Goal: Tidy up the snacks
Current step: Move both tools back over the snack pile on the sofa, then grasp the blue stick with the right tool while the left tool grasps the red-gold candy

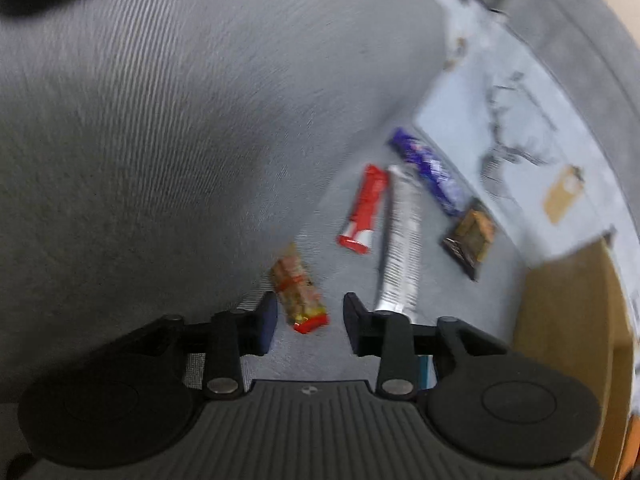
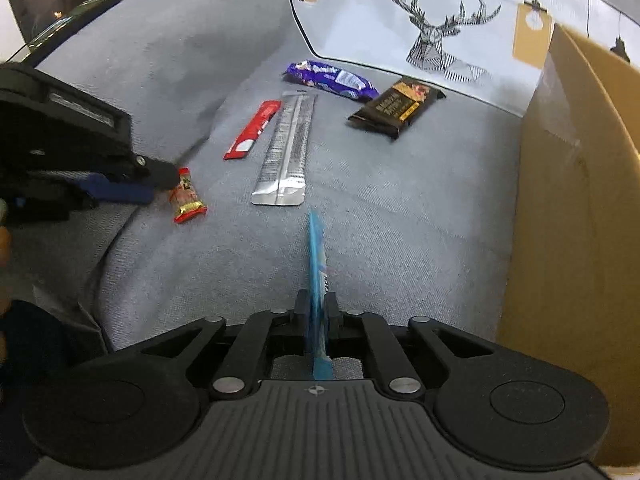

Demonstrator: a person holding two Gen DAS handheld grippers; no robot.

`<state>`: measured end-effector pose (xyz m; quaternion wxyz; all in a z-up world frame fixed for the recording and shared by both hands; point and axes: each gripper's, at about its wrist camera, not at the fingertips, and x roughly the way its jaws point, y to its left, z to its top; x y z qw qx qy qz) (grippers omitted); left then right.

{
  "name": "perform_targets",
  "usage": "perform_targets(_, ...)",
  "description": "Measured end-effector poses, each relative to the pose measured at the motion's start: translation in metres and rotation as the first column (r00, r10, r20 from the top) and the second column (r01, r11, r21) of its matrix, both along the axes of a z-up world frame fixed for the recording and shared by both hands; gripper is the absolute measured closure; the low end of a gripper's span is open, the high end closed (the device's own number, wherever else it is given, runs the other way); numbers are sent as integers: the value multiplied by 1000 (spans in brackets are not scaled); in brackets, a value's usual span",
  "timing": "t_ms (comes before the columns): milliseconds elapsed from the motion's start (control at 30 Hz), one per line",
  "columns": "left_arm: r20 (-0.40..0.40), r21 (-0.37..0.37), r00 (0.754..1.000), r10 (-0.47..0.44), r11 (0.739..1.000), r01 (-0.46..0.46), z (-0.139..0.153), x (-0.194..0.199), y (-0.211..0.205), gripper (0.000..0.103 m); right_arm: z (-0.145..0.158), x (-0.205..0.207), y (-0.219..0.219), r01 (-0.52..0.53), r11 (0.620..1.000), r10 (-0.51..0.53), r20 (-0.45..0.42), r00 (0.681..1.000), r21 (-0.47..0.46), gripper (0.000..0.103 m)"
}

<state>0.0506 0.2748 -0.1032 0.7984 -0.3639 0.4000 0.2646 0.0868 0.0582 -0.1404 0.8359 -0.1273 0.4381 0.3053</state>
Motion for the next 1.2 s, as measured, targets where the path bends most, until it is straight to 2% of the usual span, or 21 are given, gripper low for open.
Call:
perform_targets(167, -28, -9, 999, 37, 999, -38, -15, 11, 4, 62, -4, 6, 1, -5, 1000, 5, -32, 999, -2, 88)
perform_targets(333, -40, 87, 999, -2, 996, 5, -14, 21, -8, 61, -5, 6, 2, -17, 1000, 17, -27, 1000, -12, 88)
perform_targets(400, -52, 106, 999, -17, 994, 22, -13, 21, -11, 77, -5, 5, 2, -24, 1000, 24, -21, 999, -16, 88)
perform_targets(567, -36, 56, 999, -22, 998, 24, -10, 12, -5, 80, -5, 6, -3, -1, 1000, 1, -23, 1000, 10, 96)
perform_targets(667, -7, -1, 995, -100, 995, 100, -5, 9, -5, 80, -4, 7, -8, 24, 999, -22, -42, 999, 45, 96)
perform_targets(767, 2, -37, 971, -240, 970, 240, 3, 9, -10, 80, -4, 5, -11, 39, 996, -35, -62, 998, 74, 96)
perform_targets(933, -85, 34, 899, -429, 901, 433, 14, 8, -20, 80, -5, 3, -16, 65, 990, -50, -117, 992, 122, 96)
perform_targets(967, -96, 22, 882, -462, 884, 466, 12, 8, -21, 80, -5, 3, -16, 69, 989, -52, -129, 990, 131, 96)
perform_targets(1033, -85, -29, 868, -490, 872, 489, 4, 8, -19, 80, -5, 3, -18, 77, 985, -54, -155, 987, 152, 96)
perform_targets(1100, -57, -84, 876, -478, 877, 473, -3, 7, -11, 80, -5, 4, -19, 79, 983, -50, -174, 983, 165, 96)
perform_targets(1200, -34, -140, 908, -417, 902, 409, -10, 1, -3, 80, -7, 4, -19, 86, 981, -53, -187, 981, 173, 95)
